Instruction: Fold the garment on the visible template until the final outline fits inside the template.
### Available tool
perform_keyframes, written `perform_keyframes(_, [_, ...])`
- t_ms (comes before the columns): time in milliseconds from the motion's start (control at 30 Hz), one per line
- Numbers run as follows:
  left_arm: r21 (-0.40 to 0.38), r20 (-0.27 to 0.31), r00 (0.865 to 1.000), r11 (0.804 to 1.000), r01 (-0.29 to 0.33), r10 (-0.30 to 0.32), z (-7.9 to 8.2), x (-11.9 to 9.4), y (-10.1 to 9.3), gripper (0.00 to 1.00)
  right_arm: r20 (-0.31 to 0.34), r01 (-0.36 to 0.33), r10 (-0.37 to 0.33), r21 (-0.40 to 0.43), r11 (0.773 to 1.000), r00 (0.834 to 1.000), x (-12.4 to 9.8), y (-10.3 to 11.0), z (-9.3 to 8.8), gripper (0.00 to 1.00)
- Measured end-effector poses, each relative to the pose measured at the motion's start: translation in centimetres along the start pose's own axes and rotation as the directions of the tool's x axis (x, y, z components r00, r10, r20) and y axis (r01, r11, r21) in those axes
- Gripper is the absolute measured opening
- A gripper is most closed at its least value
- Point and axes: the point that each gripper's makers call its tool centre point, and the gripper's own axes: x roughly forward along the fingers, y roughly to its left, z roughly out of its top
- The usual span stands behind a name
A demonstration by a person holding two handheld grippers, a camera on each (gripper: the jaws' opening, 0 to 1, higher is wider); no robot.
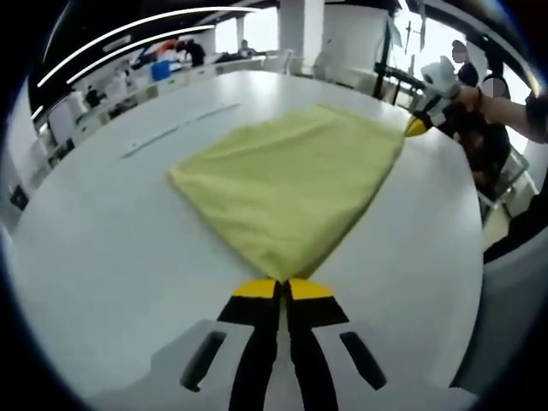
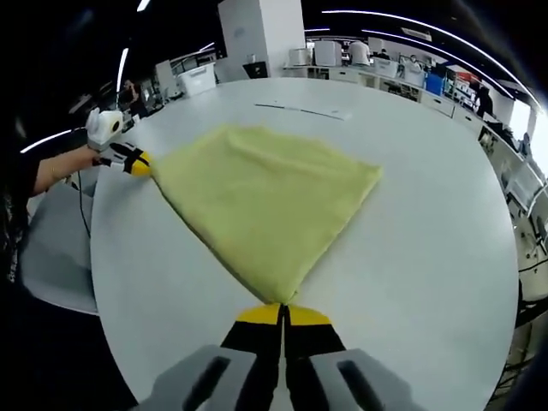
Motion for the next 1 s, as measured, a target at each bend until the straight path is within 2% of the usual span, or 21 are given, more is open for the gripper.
perform_keyframes(500, [-0.002,-0.009,1.0,1.0,-0.011,0.011,-1.3,-1.3,-0.4,0.0,-0.002,-0.017,0.017,0.011,1.0,1.0,-0.3,1.6,-0.7,0.0])
perform_keyframes(667, [-0.028,-0.004,1.0,1.0,-0.013,0.012,-1.5,-1.5,-0.4,0.0,-0.001,-0.019,0.019,0.021,1.0,1.0,-0.3,1.8,-0.8,0.0])
perform_keyframes(933, [-0.018,-0.022,0.999,1.0,-0.023,0.023,-2.1,-1.7,-0.2,0.01,-0.002,-0.008,0.008,0.025,1.0,1.0,-0.2,1.9,-0.8,0.0])
perform_keyframes(1000, [-0.031,-0.012,1.0,0.999,-0.017,0.017,-2.1,-1.9,-0.2,0.01,-0.003,-0.007,0.007,0.024,1.0,1.0,-0.2,1.9,-0.8,0.0])
